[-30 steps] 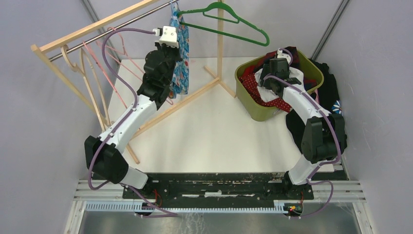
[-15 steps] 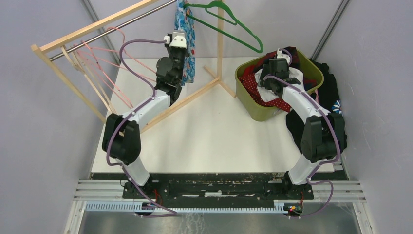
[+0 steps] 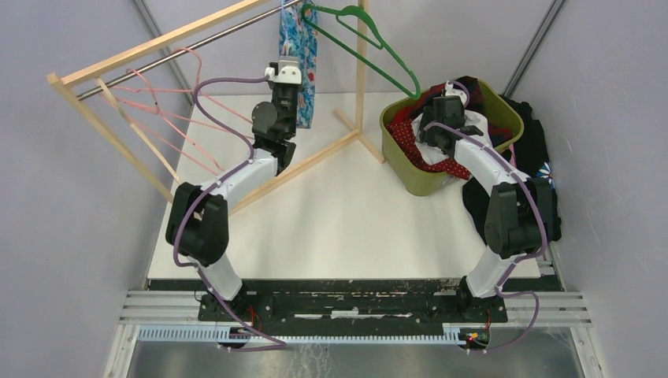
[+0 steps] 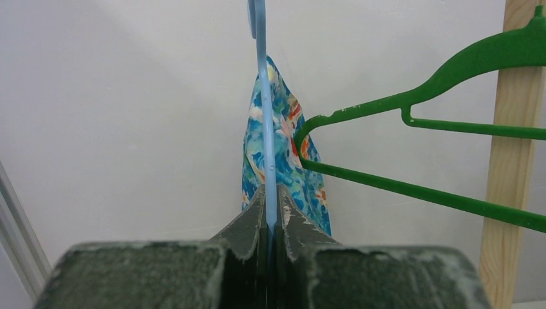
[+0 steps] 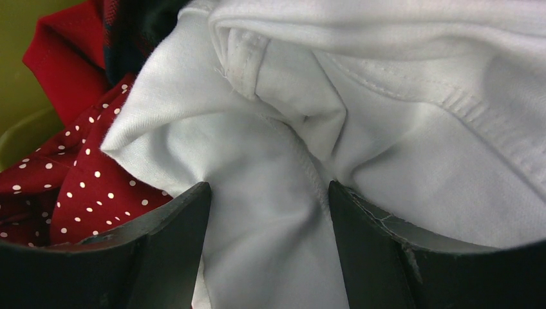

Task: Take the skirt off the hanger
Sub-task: Pick up the hanger from the clothesline.

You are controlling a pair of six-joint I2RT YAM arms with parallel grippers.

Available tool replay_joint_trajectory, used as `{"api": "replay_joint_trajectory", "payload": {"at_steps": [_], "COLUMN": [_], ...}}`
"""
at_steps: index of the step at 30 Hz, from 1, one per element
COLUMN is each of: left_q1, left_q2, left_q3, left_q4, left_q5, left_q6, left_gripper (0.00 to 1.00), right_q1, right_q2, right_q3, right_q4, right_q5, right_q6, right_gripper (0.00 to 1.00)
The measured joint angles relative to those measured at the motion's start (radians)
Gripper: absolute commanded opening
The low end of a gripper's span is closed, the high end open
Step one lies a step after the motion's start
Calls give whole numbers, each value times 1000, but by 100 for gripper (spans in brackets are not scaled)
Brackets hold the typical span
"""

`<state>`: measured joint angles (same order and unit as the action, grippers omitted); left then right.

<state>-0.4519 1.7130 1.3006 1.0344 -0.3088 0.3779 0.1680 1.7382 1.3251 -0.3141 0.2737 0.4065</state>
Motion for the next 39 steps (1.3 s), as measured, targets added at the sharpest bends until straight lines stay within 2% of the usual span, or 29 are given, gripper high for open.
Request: {"api": "replay_joint_trajectory", "payload": {"at_steps": [10,23,39], "left_q1": [-10,-55,-71], "left_q2": [-28,-175,-168], "left_q3": [-118,-259,-202], "left_q4": [100,119,129], "left_q5": [-17,-79,-51], "left_q6": [7,48,132], "left_gripper": [3,3,3], "right_q1": [0,0,0], "right_q2": [2,6,6], "right_q3": [0,0,-11], "right_q4": [1,4,16], "right_q5": [0,-1,-12], "right_q6": [-1,-1,14], "right_gripper": [73,73,72]}}
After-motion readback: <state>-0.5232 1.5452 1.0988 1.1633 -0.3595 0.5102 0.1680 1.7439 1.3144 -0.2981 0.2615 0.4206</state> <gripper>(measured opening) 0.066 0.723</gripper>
